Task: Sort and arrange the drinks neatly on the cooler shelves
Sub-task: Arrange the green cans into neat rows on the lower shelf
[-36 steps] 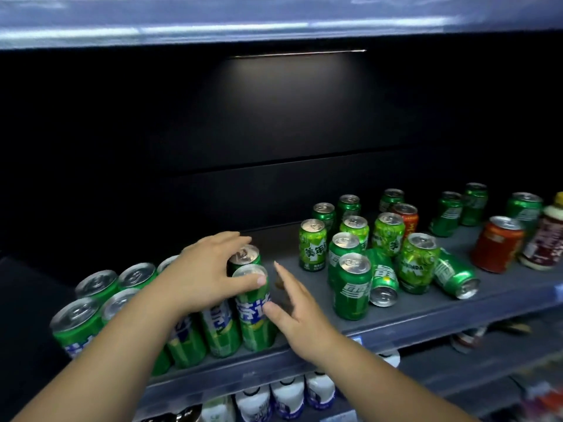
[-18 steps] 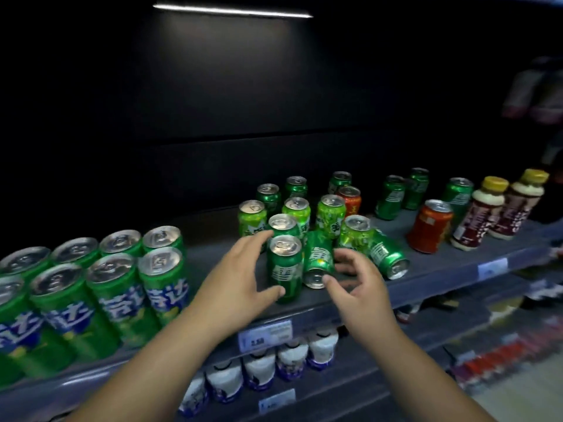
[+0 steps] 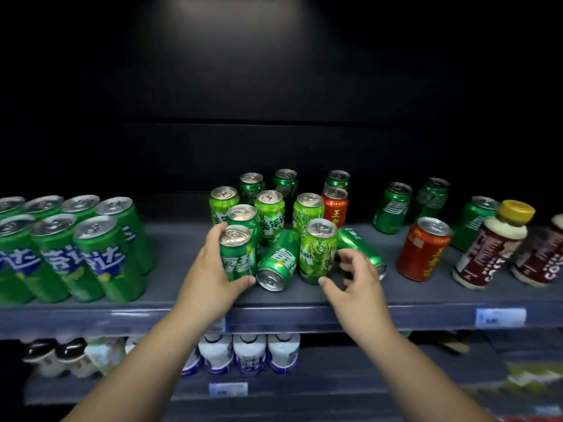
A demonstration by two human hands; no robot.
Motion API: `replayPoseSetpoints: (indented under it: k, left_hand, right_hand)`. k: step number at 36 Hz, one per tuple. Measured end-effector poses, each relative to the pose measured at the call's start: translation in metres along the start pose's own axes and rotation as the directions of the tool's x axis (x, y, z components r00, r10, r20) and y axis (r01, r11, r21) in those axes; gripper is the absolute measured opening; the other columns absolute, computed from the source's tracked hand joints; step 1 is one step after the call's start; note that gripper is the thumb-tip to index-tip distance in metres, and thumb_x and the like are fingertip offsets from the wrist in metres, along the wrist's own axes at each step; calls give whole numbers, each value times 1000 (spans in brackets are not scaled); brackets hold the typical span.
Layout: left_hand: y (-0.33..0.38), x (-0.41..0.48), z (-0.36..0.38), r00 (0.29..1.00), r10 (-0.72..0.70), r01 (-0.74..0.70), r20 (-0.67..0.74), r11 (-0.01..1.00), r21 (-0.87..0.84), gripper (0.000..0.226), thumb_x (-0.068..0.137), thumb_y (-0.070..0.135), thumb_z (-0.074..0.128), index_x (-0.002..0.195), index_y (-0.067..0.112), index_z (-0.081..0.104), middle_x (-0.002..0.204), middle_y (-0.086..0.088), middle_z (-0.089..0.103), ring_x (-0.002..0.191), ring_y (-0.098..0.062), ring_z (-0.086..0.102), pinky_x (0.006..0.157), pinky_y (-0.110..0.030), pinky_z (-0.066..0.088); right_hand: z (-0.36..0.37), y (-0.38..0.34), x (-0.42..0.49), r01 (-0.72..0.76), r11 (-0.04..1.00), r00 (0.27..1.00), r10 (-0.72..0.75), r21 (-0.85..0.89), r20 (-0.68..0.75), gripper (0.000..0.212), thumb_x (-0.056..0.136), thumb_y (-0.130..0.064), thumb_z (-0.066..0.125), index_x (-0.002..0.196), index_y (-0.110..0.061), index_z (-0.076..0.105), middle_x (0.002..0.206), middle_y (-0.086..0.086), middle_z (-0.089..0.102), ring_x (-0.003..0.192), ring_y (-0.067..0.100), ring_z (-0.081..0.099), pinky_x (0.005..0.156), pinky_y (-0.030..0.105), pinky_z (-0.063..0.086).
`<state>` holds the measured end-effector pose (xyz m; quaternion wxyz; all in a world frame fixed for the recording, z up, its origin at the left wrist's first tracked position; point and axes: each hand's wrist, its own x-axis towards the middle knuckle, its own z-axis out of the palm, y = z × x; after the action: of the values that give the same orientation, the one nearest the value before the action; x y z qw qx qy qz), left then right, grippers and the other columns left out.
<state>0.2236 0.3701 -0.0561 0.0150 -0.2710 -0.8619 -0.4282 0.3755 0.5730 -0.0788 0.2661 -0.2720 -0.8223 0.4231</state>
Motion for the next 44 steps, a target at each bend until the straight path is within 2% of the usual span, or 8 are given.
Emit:
replayPoseSetpoints:
  k: [5, 9, 13, 23, 35, 40, 42, 44]
  left_hand:
    - [4, 3, 1, 1000, -22, 22, 4, 999, 27, 109, 62, 29, 93, 142, 44, 20, 135, 5, 55, 118, -19, 56, 94, -42, 51]
    - [10, 4, 8, 1000, -13, 13, -1, 999, 43, 108, 64, 31, 92, 142, 43, 18, 137, 5, 52, 118, -18, 55, 95, -39, 51]
    - [12, 7, 14, 1000, -8, 9, -12, 999, 45, 109, 63, 31, 93, 142, 44, 18, 140, 5, 49, 120, -17, 54, 96, -39, 50]
    - [15, 21, 25, 1000, 21, -22, 22, 999, 46, 110, 65, 32, 91, 146, 41, 18, 145, 3, 43, 129, -18, 47, 99, -32, 43]
    - [17, 43, 36, 999, 36, -38, 40, 998, 41, 112, 63, 30, 92, 149, 35, 20, 147, 1, 44, 130, -18, 47, 101, -30, 41]
    - [21, 54, 42, 999, 22, -23, 48, 999, 28, 113, 64, 31, 92, 147, 41, 15, 143, 3, 48, 125, -20, 51, 102, -38, 46]
    - [22, 56, 45, 999, 22, -23, 45, 999, 27, 113, 65, 30, 91, 147, 41, 15, 143, 3, 49, 126, -20, 51, 103, -39, 46]
    - [22, 57, 47, 999, 27, -28, 37, 999, 25, 112, 65, 29, 91, 147, 40, 16, 143, 4, 49, 126, -20, 51, 101, -35, 45]
  right_hand:
    - [-5, 7, 25, -71, 995, 995, 66, 72, 69, 78, 81, -27, 84, 144, -28, 38, 146, -5, 44, 129, 14, 49, 108, 46, 47]
    - [-3, 8, 35, -53, 996, 992, 44, 69, 119, 78, 81, -28, 83, 144, -30, 37, 139, -9, 49, 121, 11, 55, 104, 44, 51]
    - [-1, 6, 40, -23, 1000, 986, 26, -20, 165, 92, 76, -41, 84, 148, -36, 28, 139, -10, 55, 125, 13, 55, 105, 41, 50]
    - [-2, 3, 53, 46, 982, 994, -27, -186, 106, 79, 89, -38, 72, 153, -31, 26, 142, -5, 56, 125, 20, 56, 90, 32, 47]
    - [5, 12, 57, -24, 979, 999, 33, -204, 39, 82, 94, -44, 65, 158, -30, 18, 152, 1, 48, 134, 26, 50, 103, 41, 47]
    - [2, 12, 54, -60, 986, 998, 56, -156, -31, 82, 88, -42, 73, 154, -21, 29, 151, 1, 45, 137, 24, 45, 109, 40, 43]
    - [2, 13, 51, -79, 987, 994, 68, -143, -82, 71, 84, -42, 77, 140, -18, 40, 135, 1, 51, 128, 24, 51, 105, 41, 46]
    - [1, 13, 47, -66, 986, 991, 46, -153, -129, 55, 81, -44, 79, 118, -23, 44, 115, -4, 51, 112, 21, 56, 95, 41, 50]
